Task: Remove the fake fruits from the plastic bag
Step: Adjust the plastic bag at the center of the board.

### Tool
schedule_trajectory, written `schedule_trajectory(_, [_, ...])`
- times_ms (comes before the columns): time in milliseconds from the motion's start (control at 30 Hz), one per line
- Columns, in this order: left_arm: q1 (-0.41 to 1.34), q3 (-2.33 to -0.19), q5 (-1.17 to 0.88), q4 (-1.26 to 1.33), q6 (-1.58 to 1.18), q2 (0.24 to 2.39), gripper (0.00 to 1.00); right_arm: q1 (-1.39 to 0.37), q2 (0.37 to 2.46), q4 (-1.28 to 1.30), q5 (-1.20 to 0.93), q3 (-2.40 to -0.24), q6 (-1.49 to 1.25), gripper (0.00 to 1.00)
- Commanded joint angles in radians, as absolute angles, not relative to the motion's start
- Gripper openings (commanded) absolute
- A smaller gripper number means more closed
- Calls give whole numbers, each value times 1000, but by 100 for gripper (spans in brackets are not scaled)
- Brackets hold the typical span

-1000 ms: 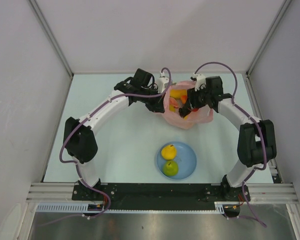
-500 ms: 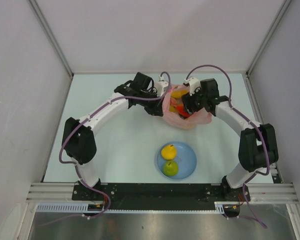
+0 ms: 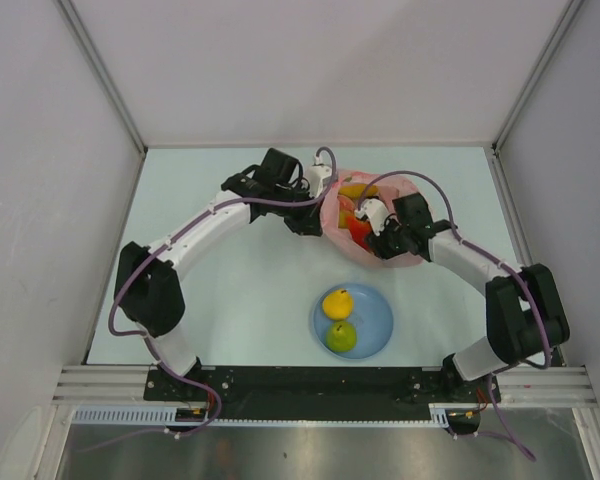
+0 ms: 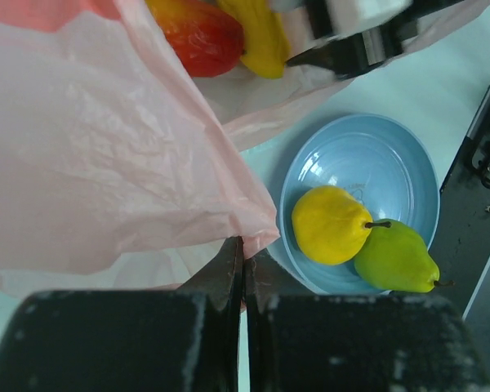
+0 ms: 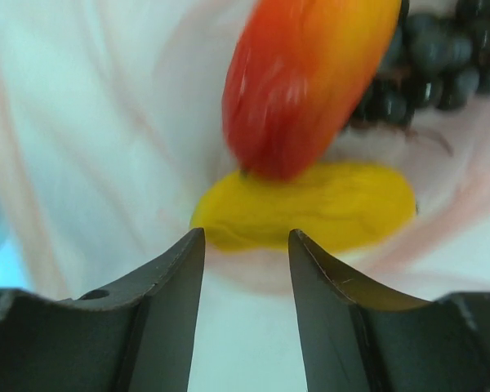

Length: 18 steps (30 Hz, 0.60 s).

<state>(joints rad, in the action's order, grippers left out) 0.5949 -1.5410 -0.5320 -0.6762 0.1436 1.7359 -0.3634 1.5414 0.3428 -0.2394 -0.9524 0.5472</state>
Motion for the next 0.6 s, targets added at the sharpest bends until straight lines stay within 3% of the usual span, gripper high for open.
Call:
schedule_trajectory(0, [598, -1519, -528, -664, 179, 1678, 0, -341, 1399, 454, -235, -904, 647, 49])
schedule_trajectory(167, [598, -1542, -540, -664, 173, 1706, 0, -304, 1398, 440, -258, -914, 681, 49])
schedule_trajectory(333, [598, -1574, -534, -673, 189, 1735, 0, -295, 1345, 301, -321, -933, 888, 52])
schedule_trajectory(567, [598, -1591, -545, -675, 176, 1746, 1, -293, 1462, 224, -393, -997, 1034, 50])
